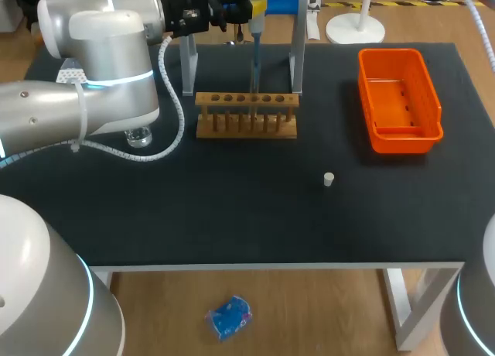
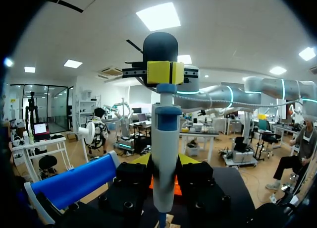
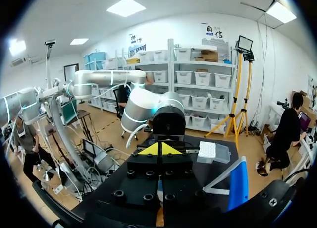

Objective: Invert the test tube, pick up the pipette, mount the tip to pipette, aspirate from beaker and dispense into the tube, eject the tip, return the pipette, and cap with the stopper.

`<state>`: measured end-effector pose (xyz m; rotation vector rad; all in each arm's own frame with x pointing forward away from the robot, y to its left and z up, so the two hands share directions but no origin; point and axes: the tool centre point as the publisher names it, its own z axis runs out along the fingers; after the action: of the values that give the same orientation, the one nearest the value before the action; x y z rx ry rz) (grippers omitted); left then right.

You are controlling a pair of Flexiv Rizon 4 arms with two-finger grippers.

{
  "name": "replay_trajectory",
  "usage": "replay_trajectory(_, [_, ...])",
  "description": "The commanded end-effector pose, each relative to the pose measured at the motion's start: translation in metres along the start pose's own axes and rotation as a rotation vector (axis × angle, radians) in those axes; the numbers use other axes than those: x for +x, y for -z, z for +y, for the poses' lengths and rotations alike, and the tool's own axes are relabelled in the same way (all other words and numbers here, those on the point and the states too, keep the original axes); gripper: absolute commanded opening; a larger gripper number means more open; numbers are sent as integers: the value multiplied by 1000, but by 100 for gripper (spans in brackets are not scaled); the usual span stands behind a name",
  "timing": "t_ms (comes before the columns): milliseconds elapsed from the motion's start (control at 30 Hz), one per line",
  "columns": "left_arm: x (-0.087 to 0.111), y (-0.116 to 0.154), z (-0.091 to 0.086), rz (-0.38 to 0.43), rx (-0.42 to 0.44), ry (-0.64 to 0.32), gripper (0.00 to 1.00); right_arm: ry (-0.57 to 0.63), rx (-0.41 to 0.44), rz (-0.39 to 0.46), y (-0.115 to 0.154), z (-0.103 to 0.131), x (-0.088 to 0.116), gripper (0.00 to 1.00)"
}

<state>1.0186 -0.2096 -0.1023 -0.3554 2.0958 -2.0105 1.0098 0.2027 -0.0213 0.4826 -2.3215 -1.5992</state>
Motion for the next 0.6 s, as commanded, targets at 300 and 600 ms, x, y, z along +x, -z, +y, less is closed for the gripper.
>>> replay_trajectory(300, [0,0,-3,-4,4,-1,0,-9,-2,10,-2,-9,0,0])
replay_trajectory(600, [0,0,-3,-4,4,-1,0,-19,-8,10,-3,-13,1,0])
